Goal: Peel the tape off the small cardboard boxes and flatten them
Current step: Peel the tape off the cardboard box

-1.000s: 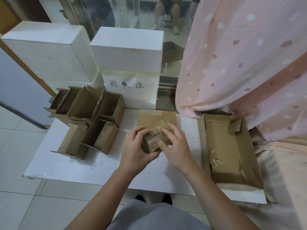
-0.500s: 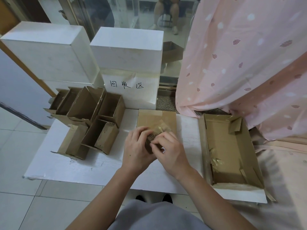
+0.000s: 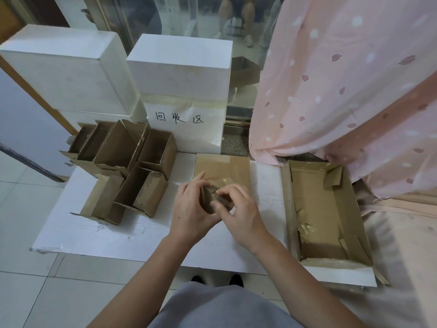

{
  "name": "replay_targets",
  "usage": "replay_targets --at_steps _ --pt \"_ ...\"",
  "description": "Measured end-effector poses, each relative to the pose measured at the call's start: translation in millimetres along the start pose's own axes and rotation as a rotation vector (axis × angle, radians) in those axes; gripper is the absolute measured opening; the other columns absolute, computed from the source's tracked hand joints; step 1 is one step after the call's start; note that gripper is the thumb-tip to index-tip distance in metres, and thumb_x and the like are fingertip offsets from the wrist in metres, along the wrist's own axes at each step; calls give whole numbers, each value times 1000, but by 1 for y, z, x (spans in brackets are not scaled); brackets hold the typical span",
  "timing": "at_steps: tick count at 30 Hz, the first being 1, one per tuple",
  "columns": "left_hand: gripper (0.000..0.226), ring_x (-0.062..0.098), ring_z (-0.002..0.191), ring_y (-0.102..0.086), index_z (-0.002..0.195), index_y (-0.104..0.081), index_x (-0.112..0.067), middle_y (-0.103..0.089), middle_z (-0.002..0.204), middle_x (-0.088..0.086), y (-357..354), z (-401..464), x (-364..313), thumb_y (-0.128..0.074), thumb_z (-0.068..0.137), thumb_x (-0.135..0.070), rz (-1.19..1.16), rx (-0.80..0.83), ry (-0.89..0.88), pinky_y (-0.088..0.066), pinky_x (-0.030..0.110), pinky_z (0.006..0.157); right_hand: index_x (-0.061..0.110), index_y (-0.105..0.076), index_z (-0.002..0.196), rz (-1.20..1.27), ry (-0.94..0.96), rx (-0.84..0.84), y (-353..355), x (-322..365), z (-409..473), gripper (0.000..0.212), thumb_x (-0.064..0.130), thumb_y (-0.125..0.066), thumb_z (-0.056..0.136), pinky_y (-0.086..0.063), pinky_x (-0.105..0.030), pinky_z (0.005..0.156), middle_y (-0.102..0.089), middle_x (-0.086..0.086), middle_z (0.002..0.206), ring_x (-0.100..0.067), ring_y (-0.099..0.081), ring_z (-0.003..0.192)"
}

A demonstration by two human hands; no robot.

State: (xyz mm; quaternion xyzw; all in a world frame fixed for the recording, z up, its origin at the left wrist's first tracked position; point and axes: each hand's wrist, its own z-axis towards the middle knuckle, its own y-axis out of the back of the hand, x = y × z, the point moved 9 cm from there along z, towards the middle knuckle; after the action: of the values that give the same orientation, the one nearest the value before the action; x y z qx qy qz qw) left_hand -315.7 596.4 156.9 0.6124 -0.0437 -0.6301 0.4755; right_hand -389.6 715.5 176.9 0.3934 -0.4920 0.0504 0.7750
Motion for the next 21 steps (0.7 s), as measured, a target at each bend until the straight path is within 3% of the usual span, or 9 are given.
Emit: replay_targets --at_steps 4,7,9,11,14,16,21 --pt "65 14 124 -45 122 -59 -23 -56 149 0 -3 1 -10 -85 67 -46 59 -8 -71 -50 42 99 16 -68 99 17 -195 -20 -1 -17 1 29 19 -84 75 -47 -15 79 -59 11 99 -4 -59 91" --pt "57 3 131 -39 110 -67 -14 -55 138 -15 -1 0 -26 -94 63 -33 84 -90 -136 -36 26 99 17 -70 87 39 -267 -43 0 -23 5 20 11 -84 74 -47 -17 74 -61 11 88 -5 -61 81" --pt "54 -3 133 -31 105 -68 -11 -48 136 -15 1 0 -34 -97 61 -24 78 -132 -147 -29 20 96 18 -70 82 38 -260 -41 1 -22 6 16 9 -83 78 -44 -12 71 -60 13 83 0 -60 78" --pt "53 -3 131 -37 106 -66 -16 -54 131 -22 1 2 -33 -95 63 -27 45 -123 -94 -33 26 99 14 -70 80 9 -206 -75 6 -18 8 11 10 -80 82 -42 -10 69 -58 15 79 -2 -59 77" --pt "55 5 121 -43 111 -62 -25 -57 141 -16 -1 4 -23 -90 65 -35 27 -87 16 -43 39 100 9 -69 80 -45 -99 -127 12 -9 9 11 12 -75 89 -42 -14 71 -56 13 77 -11 -58 78" --pt "57 6 120 -42 114 -61 -24 -57 145 -10 -3 4 -22 -88 66 -38 25 -82 36 -42 39 101 10 -68 80 -59 -81 -133 12 -7 9 13 13 -71 92 -39 -12 72 -56 13 77 -10 -54 80" --pt "77 7 125 -38 130 -56 -23 -51 140 -21 -3 1 -17 -90 65 -48 25 -66 88 -42 40 106 11 -72 88 -48 -76 -85 11 -9 10 14 21 -66 97 -43 -20 72 -63 7 83 -10 -56 81"
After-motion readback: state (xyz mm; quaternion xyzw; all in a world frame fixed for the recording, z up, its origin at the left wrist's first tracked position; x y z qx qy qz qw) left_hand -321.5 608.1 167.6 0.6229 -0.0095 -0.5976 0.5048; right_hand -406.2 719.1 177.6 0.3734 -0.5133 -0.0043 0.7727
